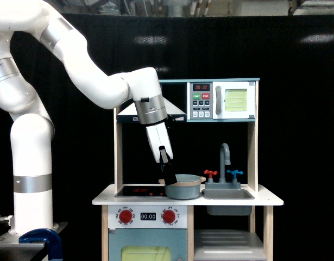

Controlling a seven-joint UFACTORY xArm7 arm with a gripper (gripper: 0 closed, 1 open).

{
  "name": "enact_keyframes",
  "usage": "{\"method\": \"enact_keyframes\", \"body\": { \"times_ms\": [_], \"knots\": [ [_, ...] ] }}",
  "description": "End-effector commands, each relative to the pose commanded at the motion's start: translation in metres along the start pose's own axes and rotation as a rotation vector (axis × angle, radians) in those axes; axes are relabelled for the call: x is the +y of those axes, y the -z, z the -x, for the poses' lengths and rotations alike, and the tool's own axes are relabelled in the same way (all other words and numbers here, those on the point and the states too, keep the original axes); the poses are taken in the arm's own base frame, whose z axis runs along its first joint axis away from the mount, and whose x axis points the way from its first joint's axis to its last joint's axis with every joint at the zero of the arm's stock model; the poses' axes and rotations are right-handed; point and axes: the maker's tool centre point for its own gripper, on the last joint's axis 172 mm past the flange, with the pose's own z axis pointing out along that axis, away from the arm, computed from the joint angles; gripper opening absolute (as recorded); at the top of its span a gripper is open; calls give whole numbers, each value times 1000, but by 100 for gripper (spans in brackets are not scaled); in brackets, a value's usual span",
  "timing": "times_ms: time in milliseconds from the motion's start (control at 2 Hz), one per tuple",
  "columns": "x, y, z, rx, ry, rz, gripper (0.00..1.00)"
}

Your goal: Put the bowl inside the kitchen cabinet

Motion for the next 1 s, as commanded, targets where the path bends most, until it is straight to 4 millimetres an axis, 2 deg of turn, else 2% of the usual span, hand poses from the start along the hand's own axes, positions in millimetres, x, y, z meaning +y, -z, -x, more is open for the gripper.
{"method": "enact_keyframes", "body": {
  "times_ms": [500, 1000],
  "knots": [
    [-33, -2, -10, 48, -38, -81, 100],
    [-31, -13, -18, 39, -67, -117, 100]
  ]
}}
